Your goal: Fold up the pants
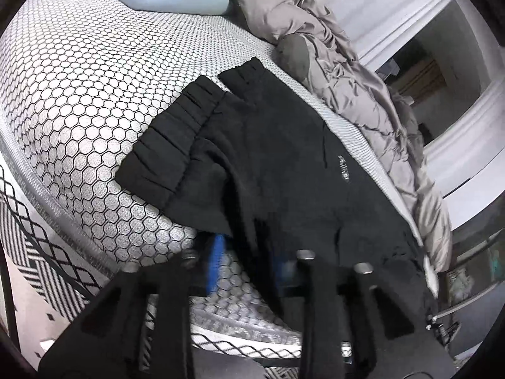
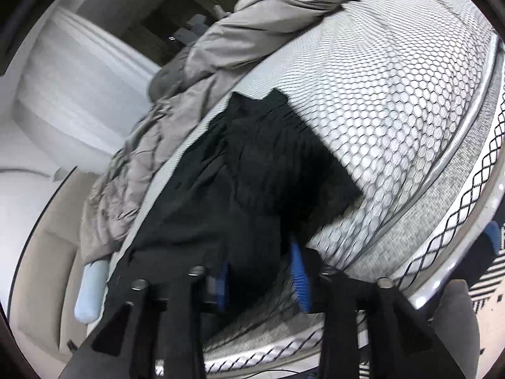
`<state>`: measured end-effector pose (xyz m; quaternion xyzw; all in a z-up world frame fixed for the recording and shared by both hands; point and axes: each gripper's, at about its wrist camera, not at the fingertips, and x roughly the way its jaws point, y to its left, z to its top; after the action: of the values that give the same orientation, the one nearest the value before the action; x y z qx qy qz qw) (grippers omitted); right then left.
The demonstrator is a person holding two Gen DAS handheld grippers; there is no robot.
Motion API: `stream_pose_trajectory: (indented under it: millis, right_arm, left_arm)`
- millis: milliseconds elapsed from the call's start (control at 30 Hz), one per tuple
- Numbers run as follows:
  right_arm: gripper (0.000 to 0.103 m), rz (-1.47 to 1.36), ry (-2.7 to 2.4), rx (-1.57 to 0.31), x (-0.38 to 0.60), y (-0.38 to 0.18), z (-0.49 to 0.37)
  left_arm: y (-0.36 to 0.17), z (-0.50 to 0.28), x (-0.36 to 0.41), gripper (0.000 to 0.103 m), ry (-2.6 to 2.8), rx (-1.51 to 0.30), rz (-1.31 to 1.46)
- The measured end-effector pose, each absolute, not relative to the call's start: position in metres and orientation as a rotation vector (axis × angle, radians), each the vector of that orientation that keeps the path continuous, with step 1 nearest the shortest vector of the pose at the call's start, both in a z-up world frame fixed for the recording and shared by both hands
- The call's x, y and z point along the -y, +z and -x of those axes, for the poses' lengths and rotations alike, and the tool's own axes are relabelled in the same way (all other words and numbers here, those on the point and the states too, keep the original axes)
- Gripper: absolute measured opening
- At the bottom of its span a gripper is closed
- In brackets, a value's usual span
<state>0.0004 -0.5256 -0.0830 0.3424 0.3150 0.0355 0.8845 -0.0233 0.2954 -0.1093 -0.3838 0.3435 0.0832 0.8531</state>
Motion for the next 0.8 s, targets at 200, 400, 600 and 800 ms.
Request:
stream_pose_trajectory:
  millis: [200,400,600,800]
  right_arm:
    - [0.048,-0.743,0.124,-0.643,0.518,-0.09,0.002]
    - [0.039,-0.725,0.044,-0.58,0.522,-0.077,-0.002]
    - [0.045,-0.779,0.032,-0.568,0.545,-0.081,0.021]
    - [0.045,-0.824,0.104,-0.61,0.538,-0.09,-0.004]
  left_arm:
    - [-0.117,0.017,-0.311,0.035,0.194,-0.71,0.894]
    - [-0.087,0.038,-0.33,0.031,0.332,-0.66,0.789]
    - [-0.081,0.06,-0.331,0.031,0.447,-0.676,0.753]
    - [-0.081,0.046,-0.302,0.031,0.321,-0.699,0.775]
